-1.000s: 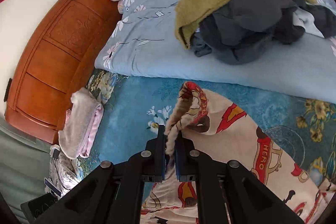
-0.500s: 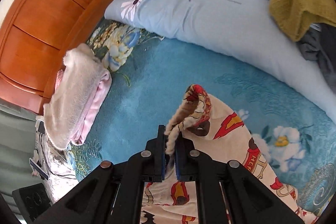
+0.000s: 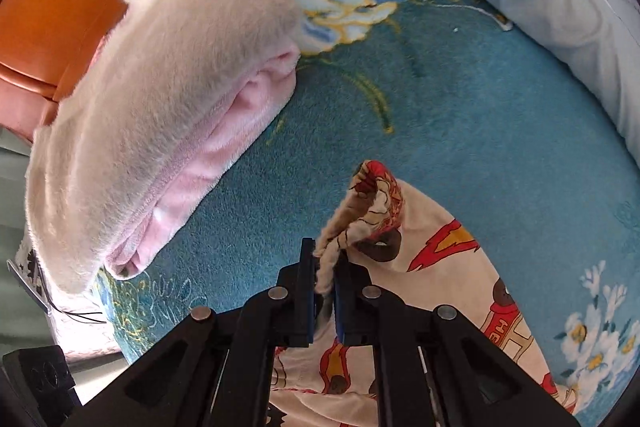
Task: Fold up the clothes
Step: 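Lay the pants flat on the rug with both grippers, legs stacked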
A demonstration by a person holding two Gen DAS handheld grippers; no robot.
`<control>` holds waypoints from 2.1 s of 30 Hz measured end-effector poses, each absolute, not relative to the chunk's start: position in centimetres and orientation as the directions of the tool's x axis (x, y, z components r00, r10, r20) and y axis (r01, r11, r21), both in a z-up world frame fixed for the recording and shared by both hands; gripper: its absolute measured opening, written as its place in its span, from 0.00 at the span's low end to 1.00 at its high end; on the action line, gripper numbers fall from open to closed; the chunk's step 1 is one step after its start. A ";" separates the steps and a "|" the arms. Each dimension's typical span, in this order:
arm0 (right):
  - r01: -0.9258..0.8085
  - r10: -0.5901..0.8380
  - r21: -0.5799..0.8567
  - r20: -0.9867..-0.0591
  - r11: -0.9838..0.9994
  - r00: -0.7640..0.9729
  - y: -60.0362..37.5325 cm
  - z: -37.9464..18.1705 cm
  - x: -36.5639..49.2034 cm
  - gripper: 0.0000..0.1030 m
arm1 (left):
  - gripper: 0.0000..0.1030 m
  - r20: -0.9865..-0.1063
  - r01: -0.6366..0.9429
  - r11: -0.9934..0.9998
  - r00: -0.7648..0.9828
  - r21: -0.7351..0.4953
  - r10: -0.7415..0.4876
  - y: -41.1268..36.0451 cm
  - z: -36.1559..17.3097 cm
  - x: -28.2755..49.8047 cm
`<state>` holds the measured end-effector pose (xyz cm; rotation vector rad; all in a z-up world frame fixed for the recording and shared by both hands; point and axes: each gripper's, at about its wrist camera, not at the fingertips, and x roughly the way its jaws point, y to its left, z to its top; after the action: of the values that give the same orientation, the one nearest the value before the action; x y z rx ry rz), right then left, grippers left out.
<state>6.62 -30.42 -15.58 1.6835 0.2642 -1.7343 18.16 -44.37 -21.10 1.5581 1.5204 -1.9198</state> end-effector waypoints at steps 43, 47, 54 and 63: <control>-0.313 -0.387 0.521 -0.830 -0.794 -0.401 40.3 -15.2 29.7 0.40 | 0.65 -0.931 0.341 -0.899 -0.329 -0.274 0.159 -10.7 -18.6 15.2; -0.338 -0.408 0.571 -0.797 -0.748 -0.444 40.1 -15.0 30.2 0.33 | 0.65 -0.949 0.343 -0.903 -0.266 -0.260 0.172 -9.5 -20.0 16.1; -0.230 -0.510 0.695 -0.676 -0.681 -0.532 39.8 -10.9 27.1 0.03 | 0.65 -0.969 0.427 -0.881 -0.215 -0.204 0.121 -10.6 -21.0 16.7; 0.010 -0.395 0.586 -0.533 -0.810 -0.748 41.6 2.0 15.1 0.02 | 0.65 -0.966 0.434 -0.878 -0.232 -0.204 0.110 -10.6 -20.8 17.0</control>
<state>15.09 41.56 1.96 0.9858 -0.8401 -2.6103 16.98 -10.64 -20.82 1.7954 0.6554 -2.2149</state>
